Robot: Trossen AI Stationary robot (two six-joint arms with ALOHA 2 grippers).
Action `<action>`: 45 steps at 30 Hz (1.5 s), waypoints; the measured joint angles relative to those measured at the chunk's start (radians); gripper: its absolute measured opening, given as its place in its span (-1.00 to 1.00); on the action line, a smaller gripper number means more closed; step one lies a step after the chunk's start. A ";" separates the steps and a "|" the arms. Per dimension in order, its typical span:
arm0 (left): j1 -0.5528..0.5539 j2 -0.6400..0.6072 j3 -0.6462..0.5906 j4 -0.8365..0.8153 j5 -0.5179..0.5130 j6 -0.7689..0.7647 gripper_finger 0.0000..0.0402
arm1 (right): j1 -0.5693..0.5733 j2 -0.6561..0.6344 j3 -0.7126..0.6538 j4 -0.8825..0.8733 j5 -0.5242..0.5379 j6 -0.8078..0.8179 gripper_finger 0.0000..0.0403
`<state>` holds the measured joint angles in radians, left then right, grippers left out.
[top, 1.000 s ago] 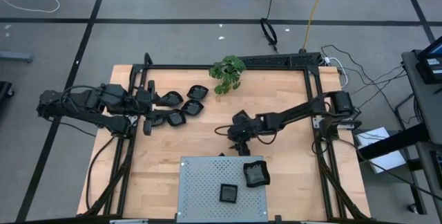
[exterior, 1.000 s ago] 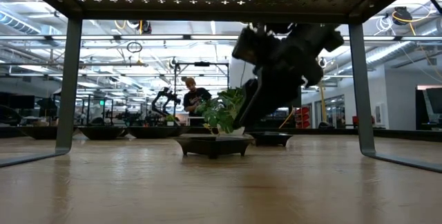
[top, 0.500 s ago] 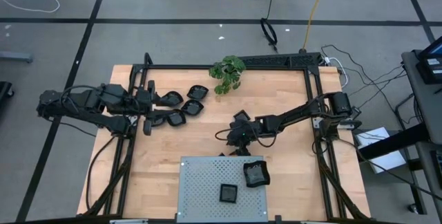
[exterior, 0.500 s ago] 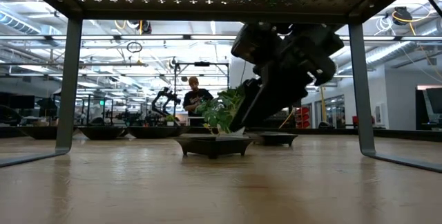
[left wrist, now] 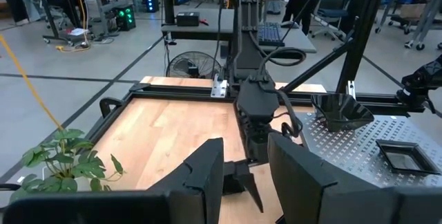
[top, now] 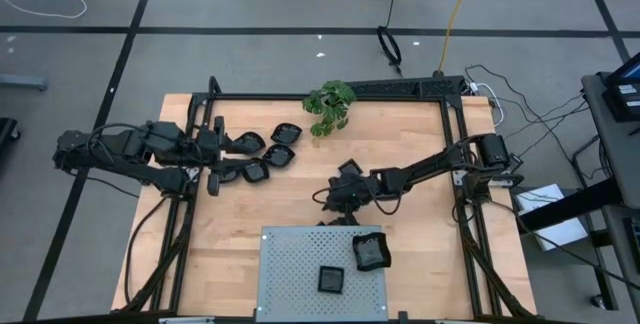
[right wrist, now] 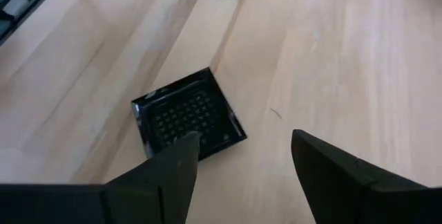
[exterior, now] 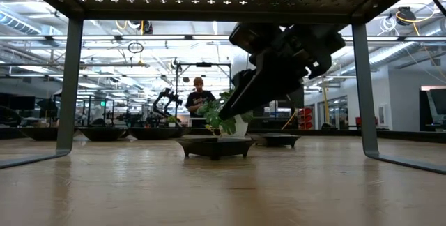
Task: Pick & Place Mini shaped plates
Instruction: Stack the square plate onto the stacked square plate on the shelf
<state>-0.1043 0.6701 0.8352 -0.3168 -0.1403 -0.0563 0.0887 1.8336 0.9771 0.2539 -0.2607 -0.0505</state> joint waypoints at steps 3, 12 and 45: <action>0.000 0.000 0.000 0.000 0.000 0.000 -0.40 | -0.008 0.000 0.000 -0.004 -0.002 0.000 0.10; 0.000 0.000 0.000 0.000 0.000 0.000 -0.40 | -0.010 0.126 0.038 0.044 -0.007 0.002 0.10; 0.000 0.000 0.000 0.008 0.000 0.000 -0.40 | 0.017 0.161 0.080 0.141 -0.050 0.057 0.10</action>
<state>-0.1044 0.6704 0.8356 -0.3092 -0.1406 -0.0563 0.1059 1.9942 1.0575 0.3952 -0.3112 0.0067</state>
